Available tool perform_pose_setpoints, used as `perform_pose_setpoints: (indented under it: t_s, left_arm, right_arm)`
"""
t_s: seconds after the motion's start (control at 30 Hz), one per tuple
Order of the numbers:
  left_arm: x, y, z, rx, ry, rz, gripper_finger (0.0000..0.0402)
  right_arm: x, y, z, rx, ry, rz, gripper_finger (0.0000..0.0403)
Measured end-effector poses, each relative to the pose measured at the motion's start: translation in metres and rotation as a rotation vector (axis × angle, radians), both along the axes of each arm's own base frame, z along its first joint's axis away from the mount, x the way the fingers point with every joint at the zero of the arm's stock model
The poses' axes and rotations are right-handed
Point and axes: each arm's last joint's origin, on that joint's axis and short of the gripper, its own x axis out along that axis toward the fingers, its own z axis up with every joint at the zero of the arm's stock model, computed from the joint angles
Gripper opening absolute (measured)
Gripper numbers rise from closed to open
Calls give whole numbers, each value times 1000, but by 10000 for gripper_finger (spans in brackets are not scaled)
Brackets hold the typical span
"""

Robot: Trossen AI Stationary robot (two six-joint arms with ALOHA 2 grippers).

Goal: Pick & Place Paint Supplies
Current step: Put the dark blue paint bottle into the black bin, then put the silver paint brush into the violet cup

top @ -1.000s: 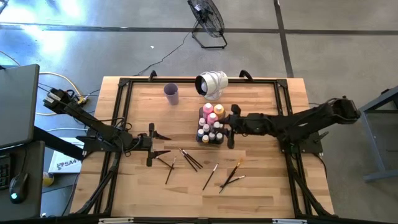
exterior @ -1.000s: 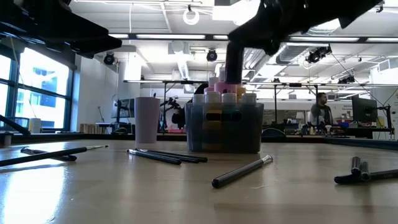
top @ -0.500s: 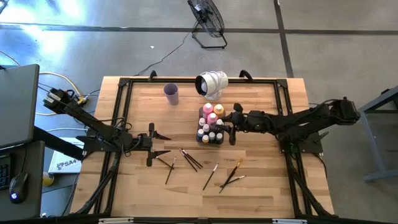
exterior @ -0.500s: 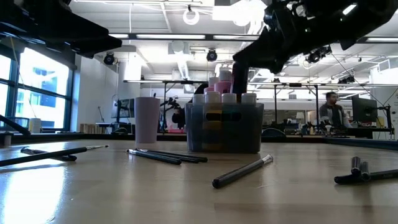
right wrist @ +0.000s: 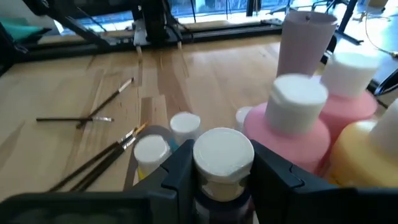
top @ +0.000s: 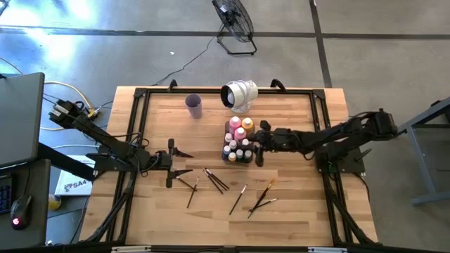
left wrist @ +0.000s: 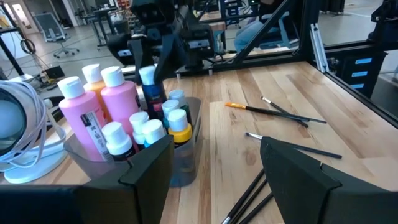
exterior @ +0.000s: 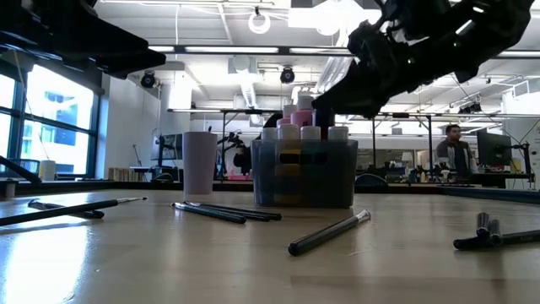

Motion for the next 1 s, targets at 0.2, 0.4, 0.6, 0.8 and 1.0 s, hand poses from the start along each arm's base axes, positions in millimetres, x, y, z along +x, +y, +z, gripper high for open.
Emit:
perform_pose_setpoints:
  t_s: [0.2,0.4,0.6,0.8,1.0]
  left_arm:
    - [0,0,0,0,0,2,235]
    - [0,0,0,1,0,2,235]
    - [0,0,0,0,0,2,235]
    - [0,0,0,0,0,2,235]
    - [0,0,0,0,0,2,235]
  right_arm:
    - [6,0,-11,19,17,8,124]
    - [7,0,-17,19,37,9,114]
    - [8,0,-16,19,31,10,152]
    - [7,0,-16,19,29,10,172]
    - [4,3,5,21,-73,30,176]
